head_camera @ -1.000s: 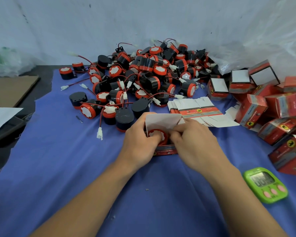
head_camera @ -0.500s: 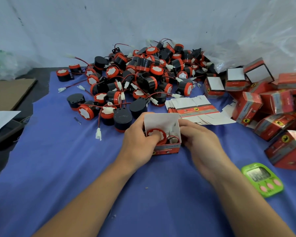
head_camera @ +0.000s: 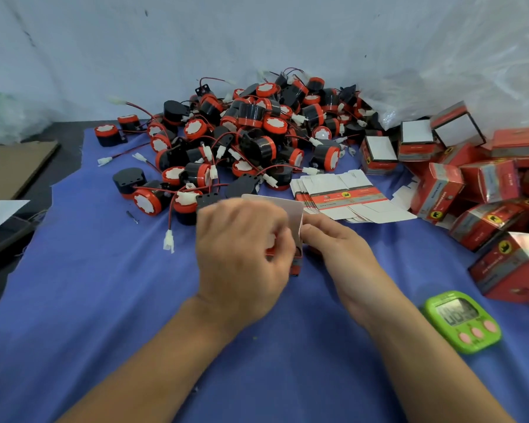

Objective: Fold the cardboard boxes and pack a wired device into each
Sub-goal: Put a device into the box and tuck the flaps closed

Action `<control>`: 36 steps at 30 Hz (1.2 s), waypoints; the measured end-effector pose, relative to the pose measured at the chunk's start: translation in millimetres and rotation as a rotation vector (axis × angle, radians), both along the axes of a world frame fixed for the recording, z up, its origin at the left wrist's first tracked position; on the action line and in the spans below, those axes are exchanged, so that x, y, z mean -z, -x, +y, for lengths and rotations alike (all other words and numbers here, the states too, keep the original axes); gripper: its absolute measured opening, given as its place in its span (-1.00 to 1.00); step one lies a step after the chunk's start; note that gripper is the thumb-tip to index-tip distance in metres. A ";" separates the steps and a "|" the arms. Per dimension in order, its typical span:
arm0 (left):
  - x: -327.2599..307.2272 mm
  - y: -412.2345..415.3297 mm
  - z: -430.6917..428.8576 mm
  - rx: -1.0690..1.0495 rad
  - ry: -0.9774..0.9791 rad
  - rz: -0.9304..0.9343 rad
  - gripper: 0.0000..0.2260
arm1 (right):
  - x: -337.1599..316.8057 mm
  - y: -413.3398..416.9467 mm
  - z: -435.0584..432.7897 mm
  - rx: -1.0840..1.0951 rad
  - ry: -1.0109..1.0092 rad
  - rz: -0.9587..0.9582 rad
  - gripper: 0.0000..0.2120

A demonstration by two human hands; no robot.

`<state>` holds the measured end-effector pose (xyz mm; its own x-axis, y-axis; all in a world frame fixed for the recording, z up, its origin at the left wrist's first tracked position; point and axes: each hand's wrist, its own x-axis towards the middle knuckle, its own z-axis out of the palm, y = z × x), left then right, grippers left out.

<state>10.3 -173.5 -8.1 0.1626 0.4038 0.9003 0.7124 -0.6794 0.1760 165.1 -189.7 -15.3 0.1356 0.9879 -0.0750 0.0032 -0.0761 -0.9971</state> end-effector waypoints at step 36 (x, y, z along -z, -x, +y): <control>9.4 -1.0 4.3 0.003 0.308 0.211 -0.81 | 0.5 -5.4 0.4 -0.076 -0.016 -0.097 -0.70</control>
